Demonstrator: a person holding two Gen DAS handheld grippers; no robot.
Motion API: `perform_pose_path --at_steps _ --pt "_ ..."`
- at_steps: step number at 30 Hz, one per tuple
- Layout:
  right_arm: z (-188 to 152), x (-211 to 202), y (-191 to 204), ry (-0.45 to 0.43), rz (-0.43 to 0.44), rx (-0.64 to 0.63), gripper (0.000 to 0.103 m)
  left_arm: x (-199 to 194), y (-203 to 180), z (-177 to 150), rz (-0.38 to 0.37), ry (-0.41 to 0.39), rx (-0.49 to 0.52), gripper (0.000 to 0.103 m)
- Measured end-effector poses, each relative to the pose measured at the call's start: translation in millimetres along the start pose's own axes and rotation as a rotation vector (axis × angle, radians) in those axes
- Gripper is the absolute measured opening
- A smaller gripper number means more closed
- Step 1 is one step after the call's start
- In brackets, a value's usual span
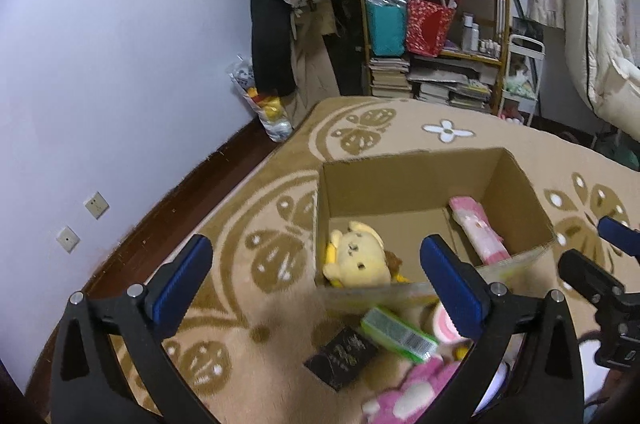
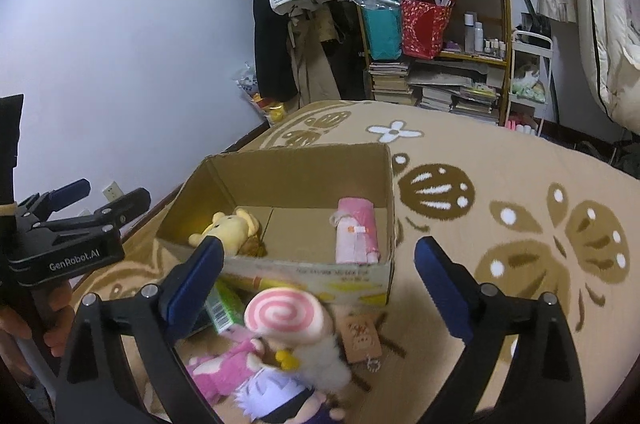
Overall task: Organize soft objects
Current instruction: 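Move both tools back toward the remaining toys in front of the box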
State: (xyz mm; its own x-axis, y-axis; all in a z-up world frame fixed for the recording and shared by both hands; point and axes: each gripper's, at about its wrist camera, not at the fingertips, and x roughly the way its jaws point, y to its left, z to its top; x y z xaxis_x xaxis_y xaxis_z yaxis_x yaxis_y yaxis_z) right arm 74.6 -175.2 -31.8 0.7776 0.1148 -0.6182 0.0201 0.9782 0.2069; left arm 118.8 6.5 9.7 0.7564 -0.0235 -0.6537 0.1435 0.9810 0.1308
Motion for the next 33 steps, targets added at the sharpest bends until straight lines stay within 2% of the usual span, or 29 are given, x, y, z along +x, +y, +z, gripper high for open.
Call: perform_pose_path --at_steps 3,12,19,22,27,30,33 --pt "-5 -7 5 0.013 0.0 -0.018 0.1 -10 1 -4 -0.032 0.018 0.006 0.103" --pt "-22 -26 14 0.043 0.012 -0.038 0.1 -33 4 -21 -0.053 0.043 0.011 0.103" --pt "-43 -28 24 0.084 0.009 -0.05 0.1 -37 4 -36 -0.107 0.126 0.012 0.103" --pt "-52 -29 27 0.092 -0.008 -0.07 0.1 -36 1 -44 -0.106 0.154 0.033 0.103" --pt "-62 -23 29 0.146 -0.002 -0.087 0.1 -29 -4 -56 -0.11 0.206 0.058 0.103" --pt "-71 -12 28 0.213 -0.011 -0.093 0.1 -22 -5 -59 -0.097 0.23 0.06 0.103" --pt "-76 -3 26 0.254 -0.016 -0.086 0.1 -14 -5 -63 -0.121 0.267 0.051 0.103"
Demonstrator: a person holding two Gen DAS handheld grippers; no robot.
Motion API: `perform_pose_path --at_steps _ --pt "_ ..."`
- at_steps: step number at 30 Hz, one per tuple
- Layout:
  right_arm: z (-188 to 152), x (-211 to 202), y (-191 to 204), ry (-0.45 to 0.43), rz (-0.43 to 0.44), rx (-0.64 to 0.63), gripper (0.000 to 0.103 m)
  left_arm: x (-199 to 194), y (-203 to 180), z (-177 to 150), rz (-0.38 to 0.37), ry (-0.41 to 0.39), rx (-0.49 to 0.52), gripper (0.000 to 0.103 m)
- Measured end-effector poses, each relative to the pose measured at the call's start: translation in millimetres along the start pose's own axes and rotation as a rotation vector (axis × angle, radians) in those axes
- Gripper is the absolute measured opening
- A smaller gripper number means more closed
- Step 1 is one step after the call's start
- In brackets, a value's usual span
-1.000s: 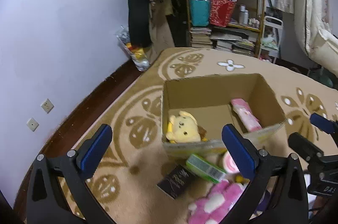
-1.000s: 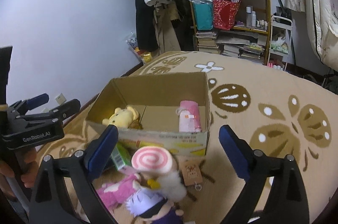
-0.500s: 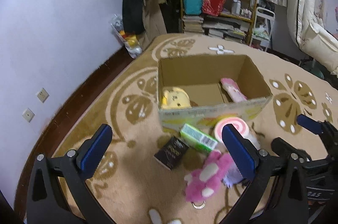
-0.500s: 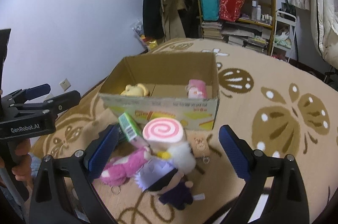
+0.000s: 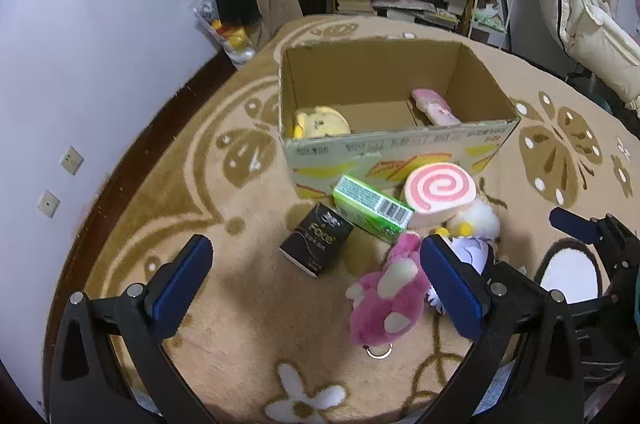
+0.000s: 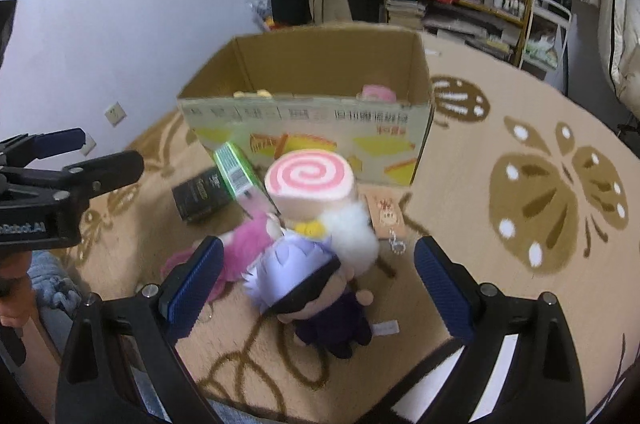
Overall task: Organize soft objects
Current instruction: 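Move both tools back toward the remaining toys in front of the box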
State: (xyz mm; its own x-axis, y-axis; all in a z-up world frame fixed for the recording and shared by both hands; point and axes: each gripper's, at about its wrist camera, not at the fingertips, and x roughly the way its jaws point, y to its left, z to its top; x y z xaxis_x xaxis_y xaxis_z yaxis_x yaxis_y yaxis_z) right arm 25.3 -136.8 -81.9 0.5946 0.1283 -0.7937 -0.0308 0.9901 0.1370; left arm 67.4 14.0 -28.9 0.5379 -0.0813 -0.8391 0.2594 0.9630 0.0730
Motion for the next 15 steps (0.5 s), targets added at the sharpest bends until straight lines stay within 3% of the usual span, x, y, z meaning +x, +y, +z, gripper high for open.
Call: perform_pose_path --at_steps 7,15 --pt "-7 25 -4 0.11 0.012 0.022 0.1 20 -10 -1 -0.036 0.062 0.018 0.103" --pt "-13 46 7 0.173 0.011 -0.039 0.1 43 -26 -2 -0.057 0.133 0.079 0.103"
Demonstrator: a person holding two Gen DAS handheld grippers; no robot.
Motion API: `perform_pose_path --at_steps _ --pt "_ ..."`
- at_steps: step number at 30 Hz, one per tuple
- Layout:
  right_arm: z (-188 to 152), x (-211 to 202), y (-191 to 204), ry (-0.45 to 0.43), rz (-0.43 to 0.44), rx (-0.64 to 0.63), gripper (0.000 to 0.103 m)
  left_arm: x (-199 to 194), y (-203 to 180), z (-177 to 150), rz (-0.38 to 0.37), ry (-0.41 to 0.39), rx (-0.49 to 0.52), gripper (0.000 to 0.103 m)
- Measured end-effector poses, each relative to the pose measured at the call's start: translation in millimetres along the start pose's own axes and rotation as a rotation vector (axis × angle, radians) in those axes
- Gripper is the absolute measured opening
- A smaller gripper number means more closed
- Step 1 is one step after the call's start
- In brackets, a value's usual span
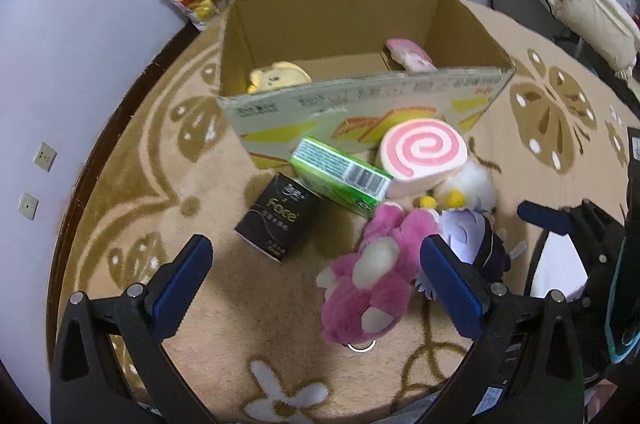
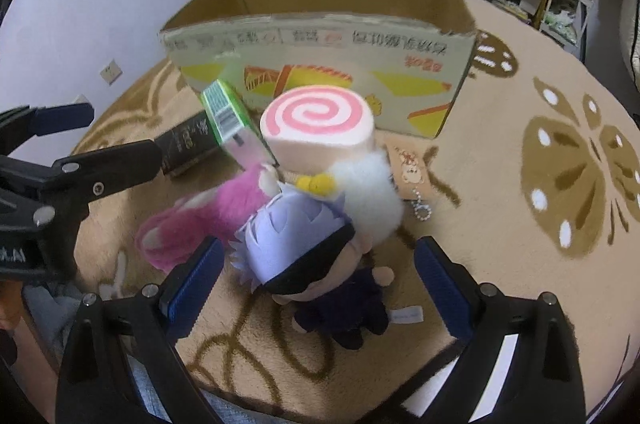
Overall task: Organize soft objects
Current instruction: 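Move both tools back toward the remaining toys in front of the box, then grasp the pink plush bear with left tool while right grasps white-haired doll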
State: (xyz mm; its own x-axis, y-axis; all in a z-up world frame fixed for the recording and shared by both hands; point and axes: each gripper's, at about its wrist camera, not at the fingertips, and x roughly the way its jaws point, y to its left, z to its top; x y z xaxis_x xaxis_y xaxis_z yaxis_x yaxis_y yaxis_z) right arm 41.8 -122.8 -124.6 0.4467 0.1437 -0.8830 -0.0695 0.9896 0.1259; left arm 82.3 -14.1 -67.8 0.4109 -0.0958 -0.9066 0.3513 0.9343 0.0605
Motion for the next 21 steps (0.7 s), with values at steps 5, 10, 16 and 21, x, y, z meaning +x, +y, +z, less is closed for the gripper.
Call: perform_pose_path --at_steps 5,10,16,21 --pt "-2 14 2 0.032 -0.014 -0.021 0.1 18 -7 -1 -0.006 0.06 0.04 0.103" --pt "-4 28 4 0.076 -0.017 -0.035 0.1 24 -12 -1 -0.026 0.088 0.059 0.103" --pt "-6 40 13 0.101 -0.046 -0.089 0.1 37 -17 -4 -0.029 0.149 0.08 0.103" --pt "-7 46 19 0.101 -0.08 -0.14 0.092 48 -23 -7 -0.04 0.213 0.098 0.103"
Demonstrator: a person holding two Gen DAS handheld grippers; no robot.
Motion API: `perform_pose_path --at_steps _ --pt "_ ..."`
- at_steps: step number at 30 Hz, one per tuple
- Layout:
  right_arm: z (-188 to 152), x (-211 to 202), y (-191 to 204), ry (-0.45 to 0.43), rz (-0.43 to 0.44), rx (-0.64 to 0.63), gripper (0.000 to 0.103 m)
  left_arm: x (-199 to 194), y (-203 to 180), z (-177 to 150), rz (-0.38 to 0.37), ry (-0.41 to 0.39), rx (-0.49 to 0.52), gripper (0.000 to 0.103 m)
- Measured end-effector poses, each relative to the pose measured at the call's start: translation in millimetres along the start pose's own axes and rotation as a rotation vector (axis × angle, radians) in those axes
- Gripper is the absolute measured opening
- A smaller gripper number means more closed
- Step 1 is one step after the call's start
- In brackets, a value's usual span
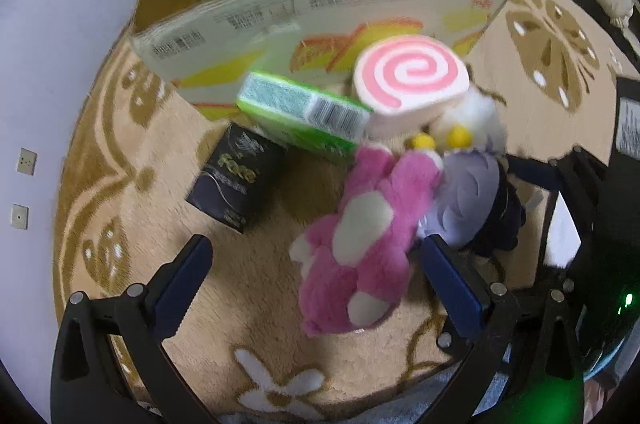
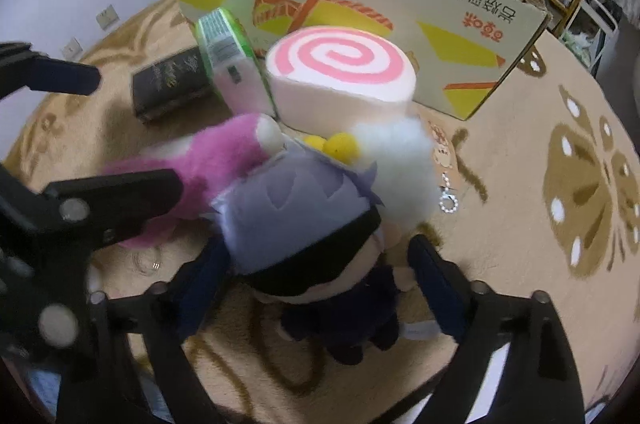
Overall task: Organize soft objects
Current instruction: 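Grasp the pink plush bear with left tool while right grasps white-haired doll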
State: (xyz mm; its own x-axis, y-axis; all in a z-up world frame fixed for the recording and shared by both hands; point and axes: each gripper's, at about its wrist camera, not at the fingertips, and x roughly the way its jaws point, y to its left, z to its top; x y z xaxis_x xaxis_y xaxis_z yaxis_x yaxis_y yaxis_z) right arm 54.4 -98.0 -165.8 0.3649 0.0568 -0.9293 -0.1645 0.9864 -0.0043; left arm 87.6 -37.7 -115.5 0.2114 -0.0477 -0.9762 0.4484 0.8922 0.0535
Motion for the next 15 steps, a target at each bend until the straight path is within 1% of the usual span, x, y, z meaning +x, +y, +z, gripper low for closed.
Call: perform_pose_path --at_steps 1,3,9,10,13,15 --pt "0 2 -1 0.007 0.007 0.0 0.091 3 -2 -1 -0.002 0.011 0.007 0.103" --pt "0 4 -2 0.009 0.016 0.005 0.089 9 -6 -2 0.024 0.03 0.026 0.103" --pt "2 6 2 0.011 0.035 -0.028 0.079 24 -9 2 0.06 0.053 0.029 0.101" --pt "2 6 3 0.011 0.038 -0.031 0.078 26 -10 2 0.055 0.058 0.029 0.098" --pt "3 6 5 0.009 0.035 -0.034 0.077 30 -9 2 0.012 0.068 0.031 0.084" --pt "4 7 5 0.01 0.033 -0.033 0.076 29 -12 2 0.001 0.059 0.041 0.078"
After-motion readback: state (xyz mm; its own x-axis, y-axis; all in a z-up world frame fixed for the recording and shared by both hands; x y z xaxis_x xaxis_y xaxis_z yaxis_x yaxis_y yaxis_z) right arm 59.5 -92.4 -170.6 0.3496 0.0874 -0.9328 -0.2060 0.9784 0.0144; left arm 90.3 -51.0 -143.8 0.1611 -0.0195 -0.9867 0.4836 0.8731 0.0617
